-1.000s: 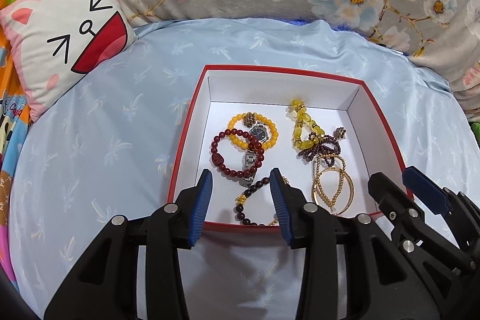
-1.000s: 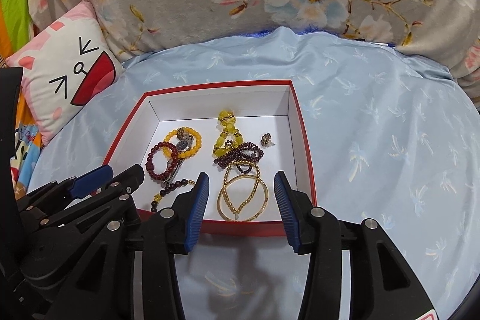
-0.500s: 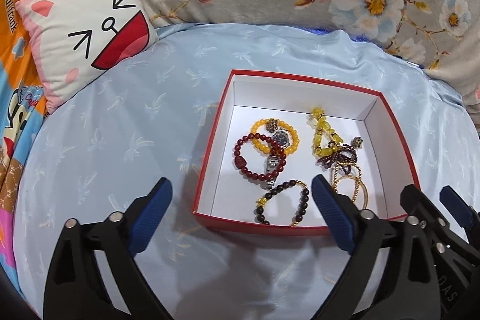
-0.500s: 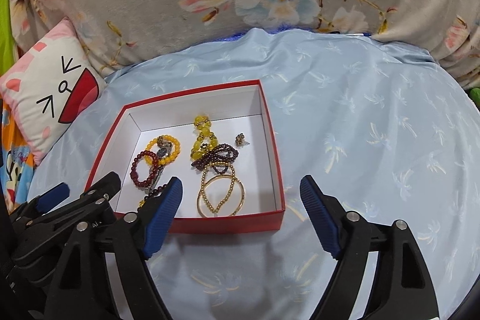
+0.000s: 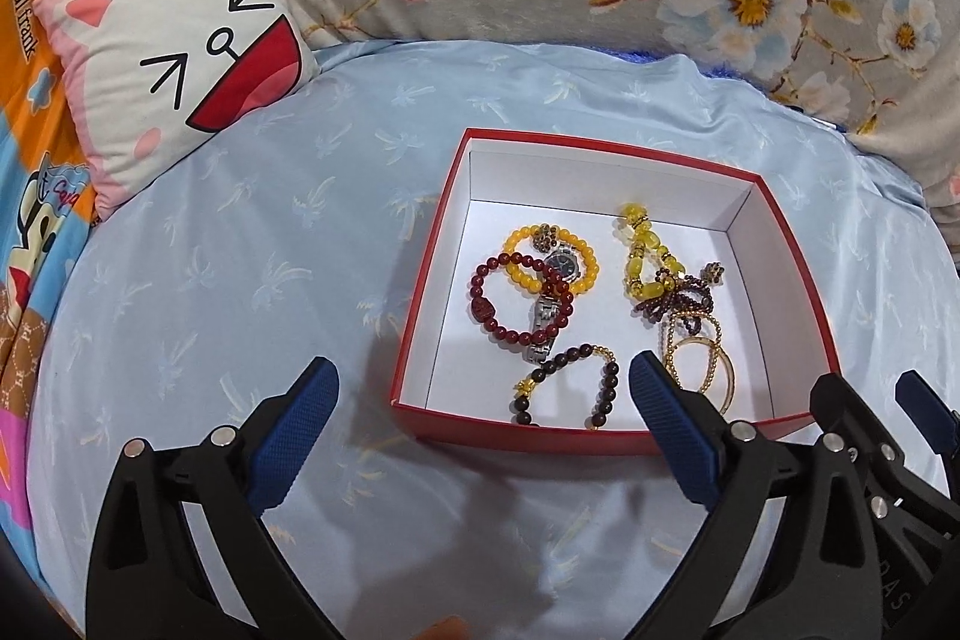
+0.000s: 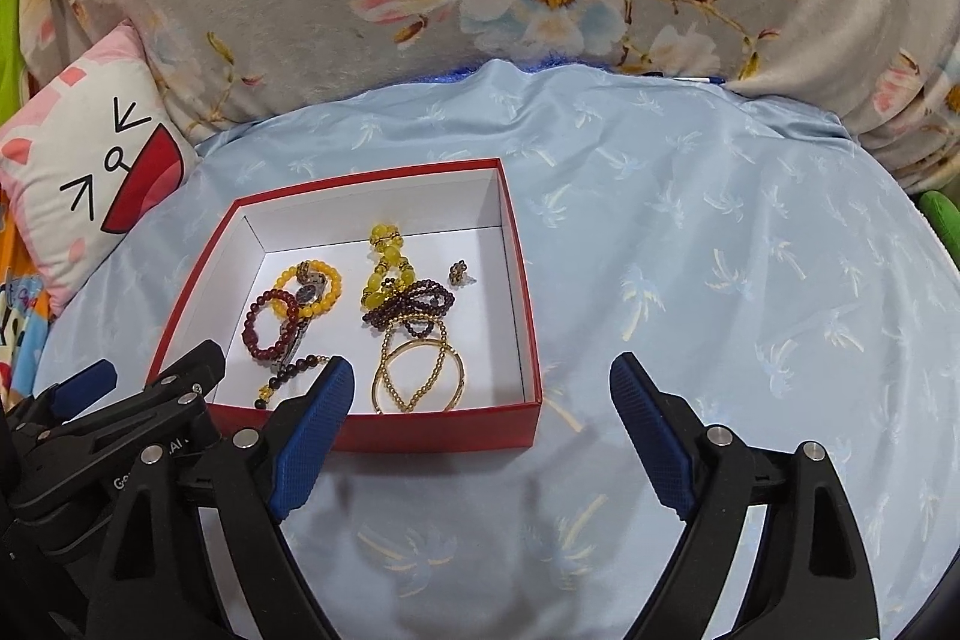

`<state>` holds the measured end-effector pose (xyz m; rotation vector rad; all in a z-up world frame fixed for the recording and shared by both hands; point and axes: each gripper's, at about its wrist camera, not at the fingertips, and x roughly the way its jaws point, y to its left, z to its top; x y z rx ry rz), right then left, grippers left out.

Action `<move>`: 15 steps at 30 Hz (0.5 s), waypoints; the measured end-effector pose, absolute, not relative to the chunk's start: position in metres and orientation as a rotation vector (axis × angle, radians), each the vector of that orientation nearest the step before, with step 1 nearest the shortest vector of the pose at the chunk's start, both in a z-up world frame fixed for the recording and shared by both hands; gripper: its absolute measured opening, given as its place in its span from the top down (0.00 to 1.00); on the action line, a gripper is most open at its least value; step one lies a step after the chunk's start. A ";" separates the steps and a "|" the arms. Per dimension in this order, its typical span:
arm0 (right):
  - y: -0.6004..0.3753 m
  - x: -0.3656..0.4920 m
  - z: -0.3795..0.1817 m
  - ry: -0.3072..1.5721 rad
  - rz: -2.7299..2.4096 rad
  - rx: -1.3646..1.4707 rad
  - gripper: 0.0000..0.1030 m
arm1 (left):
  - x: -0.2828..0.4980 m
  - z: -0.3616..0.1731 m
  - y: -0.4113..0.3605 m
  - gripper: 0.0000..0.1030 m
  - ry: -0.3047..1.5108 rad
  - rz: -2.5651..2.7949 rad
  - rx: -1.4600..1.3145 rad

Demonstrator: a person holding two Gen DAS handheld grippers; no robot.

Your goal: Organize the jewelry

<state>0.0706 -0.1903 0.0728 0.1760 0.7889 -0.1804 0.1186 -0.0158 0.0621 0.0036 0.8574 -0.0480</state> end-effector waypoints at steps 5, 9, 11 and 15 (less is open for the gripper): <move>-0.188 0.069 0.076 0.787 -0.178 0.170 0.19 | 0.116 0.064 -0.014 0.10 0.857 -0.041 0.005; -0.187 0.067 0.077 0.788 -0.178 0.170 0.19 | 0.114 0.065 -0.013 0.10 0.858 -0.039 0.011; -0.187 0.066 0.077 0.790 -0.177 0.171 0.19 | 0.112 0.065 -0.013 0.10 0.859 -0.036 0.017; -0.186 0.063 0.077 0.793 -0.174 0.170 0.19 | 0.110 0.065 -0.012 0.10 0.862 -0.034 0.017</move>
